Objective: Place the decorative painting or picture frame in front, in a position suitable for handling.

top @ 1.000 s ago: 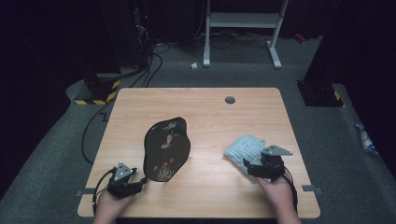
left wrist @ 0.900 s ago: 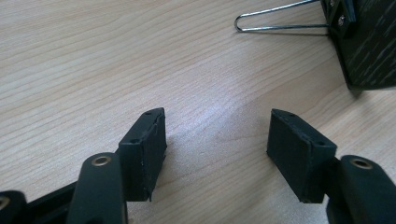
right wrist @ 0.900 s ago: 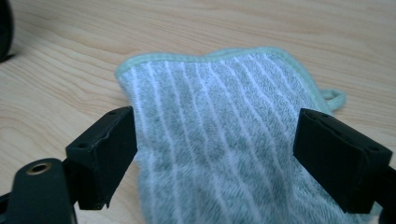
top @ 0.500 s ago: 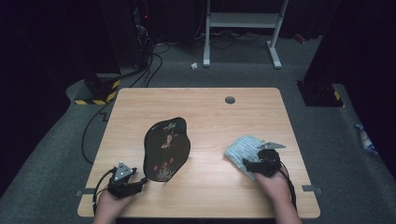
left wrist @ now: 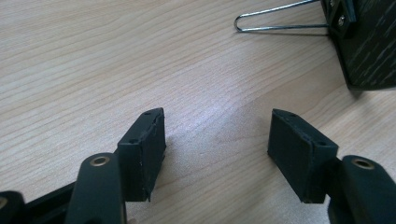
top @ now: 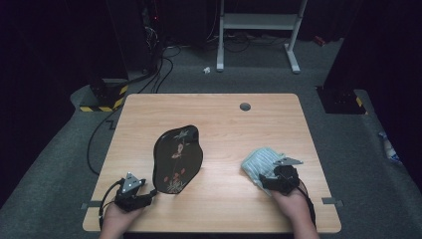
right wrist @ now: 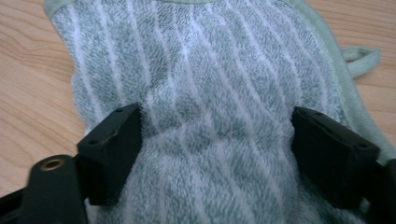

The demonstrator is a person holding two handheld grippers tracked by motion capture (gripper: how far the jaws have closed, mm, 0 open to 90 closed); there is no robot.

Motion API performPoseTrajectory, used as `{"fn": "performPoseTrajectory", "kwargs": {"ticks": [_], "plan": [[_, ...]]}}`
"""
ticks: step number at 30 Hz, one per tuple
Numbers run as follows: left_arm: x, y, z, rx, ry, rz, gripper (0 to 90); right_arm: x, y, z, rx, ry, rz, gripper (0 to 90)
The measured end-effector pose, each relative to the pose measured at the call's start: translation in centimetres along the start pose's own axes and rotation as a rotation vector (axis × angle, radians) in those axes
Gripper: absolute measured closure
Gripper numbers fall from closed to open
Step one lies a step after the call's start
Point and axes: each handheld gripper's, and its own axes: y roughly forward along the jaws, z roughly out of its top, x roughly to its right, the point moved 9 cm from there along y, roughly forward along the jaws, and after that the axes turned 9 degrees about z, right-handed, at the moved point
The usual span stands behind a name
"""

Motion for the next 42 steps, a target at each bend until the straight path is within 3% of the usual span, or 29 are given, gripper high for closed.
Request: {"fn": "performPoseTrajectory", "kwargs": {"ticks": [10,21,31,42], "plan": [[0.0,0.0,0.0,-0.001,-0.001,0.003,37.0,-1.1,-0.4,-0.2,0.037,-0.012,0.036,46.3],[0.0,0.0,0.0,-0.001,0.0,0.008,37.2,-1.8,-0.4,-0.2,0.07,-0.042,0.056,64.1],[0.1,-0.2,0.1,0.012,-0.005,-0.007,44.1,-2.4,-1.2,0.6,0.149,-0.053,0.041,69.8],[2.2,-2.4,0.9,0.106,0.035,-0.065,43.1,-4.4,-3.8,3.3,0.308,-0.086,0.067,69.7]]}}
